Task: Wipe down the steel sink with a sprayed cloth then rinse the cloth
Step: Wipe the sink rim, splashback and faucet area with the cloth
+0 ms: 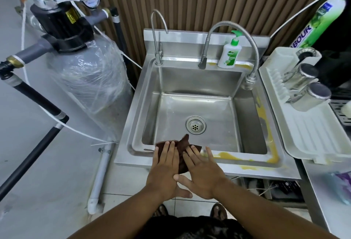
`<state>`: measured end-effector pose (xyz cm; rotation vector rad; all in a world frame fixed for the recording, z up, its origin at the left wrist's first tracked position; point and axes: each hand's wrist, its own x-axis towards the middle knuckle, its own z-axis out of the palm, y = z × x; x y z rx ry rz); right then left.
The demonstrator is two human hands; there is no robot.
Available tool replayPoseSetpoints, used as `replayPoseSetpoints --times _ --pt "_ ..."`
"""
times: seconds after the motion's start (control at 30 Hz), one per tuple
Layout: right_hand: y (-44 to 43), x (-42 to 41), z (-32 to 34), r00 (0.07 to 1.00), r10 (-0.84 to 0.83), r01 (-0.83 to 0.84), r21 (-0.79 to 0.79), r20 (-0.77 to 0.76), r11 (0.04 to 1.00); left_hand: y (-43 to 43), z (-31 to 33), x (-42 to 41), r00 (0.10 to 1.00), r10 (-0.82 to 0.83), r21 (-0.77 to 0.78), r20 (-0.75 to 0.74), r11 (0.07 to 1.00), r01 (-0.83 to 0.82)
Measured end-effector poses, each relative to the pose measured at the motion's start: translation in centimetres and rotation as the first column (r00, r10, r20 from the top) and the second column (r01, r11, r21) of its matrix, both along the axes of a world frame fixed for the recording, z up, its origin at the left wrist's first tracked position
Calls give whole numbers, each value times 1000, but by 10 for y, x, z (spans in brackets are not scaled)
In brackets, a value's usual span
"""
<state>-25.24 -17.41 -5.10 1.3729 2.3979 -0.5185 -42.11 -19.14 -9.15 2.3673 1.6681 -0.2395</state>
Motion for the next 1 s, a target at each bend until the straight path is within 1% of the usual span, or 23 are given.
replayPoseSetpoints --times 0.13,0.23,0.37,0.47,0.63,0.83,1.0 --pt "-8 38 -1 998 -60 59 59 7 996 1 2 40 999 -37 -4 39 999 37" --pt "-14 59 -1 996 -87 91 112 -35 990 1 3 60 998 -62 -24 32 998 62" --pt "-17 62 -8 990 -113 126 193 -80 973 2 4 65 997 -71 -38 23 997 72" --pt "-15 55 -9 988 -125 138 175 -87 975 3 3 56 994 -105 -26 -13 994 105" --pt "-12 23 1 991 -109 117 92 -82 989 0 1 22 998 -59 1 -17 998 59" --pt "-10 -53 1 991 -55 59 36 -122 998 -6 0 -59 1000 1 49 -7 999 -1" --pt "2 -118 1 991 -11 8 -27 -131 1000 -6 -3 -121 998 54 22 -20 998 -53"
